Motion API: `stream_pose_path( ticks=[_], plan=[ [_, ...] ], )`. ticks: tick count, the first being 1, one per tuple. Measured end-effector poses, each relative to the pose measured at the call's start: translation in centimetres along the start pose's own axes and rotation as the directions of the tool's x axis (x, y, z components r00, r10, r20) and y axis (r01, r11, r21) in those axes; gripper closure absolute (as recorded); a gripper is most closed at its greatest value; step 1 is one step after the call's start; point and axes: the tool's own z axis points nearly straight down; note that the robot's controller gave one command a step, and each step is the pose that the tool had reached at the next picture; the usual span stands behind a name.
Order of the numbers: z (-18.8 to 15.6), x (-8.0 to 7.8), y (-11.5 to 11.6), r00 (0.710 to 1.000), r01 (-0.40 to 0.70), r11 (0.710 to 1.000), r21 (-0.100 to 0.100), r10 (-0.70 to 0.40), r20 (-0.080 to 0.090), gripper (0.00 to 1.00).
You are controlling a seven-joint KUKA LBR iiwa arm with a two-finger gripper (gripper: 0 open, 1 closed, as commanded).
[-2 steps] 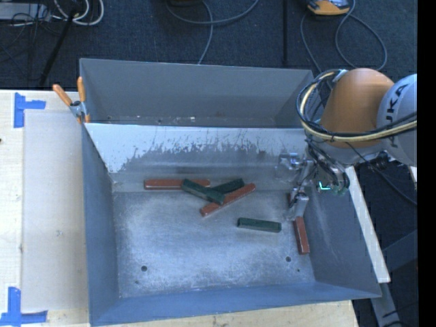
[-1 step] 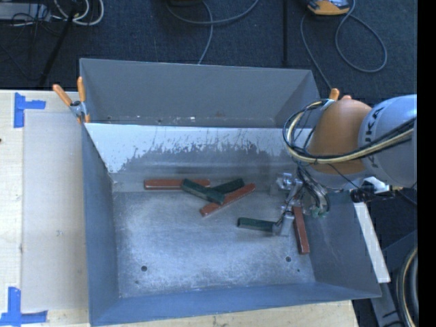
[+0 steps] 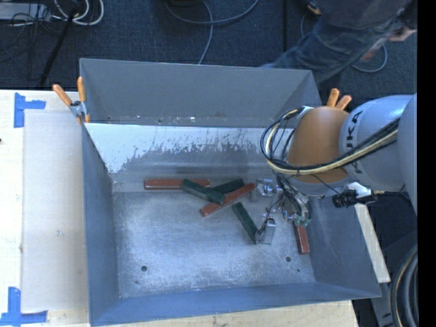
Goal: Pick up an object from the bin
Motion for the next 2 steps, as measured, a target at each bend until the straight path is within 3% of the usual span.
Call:
stream_pose_path(
  ticks=[1,2],
  plan=[
    [-0.1,0.0,-0.1,1.0,0.001,1.0,0.001,-0.001,-0.004,1.0],
    [-21.2,0.2,-0.4,0.999,-0.033,0.999,0.0,0.033,0.012,1.0]
  ],
)
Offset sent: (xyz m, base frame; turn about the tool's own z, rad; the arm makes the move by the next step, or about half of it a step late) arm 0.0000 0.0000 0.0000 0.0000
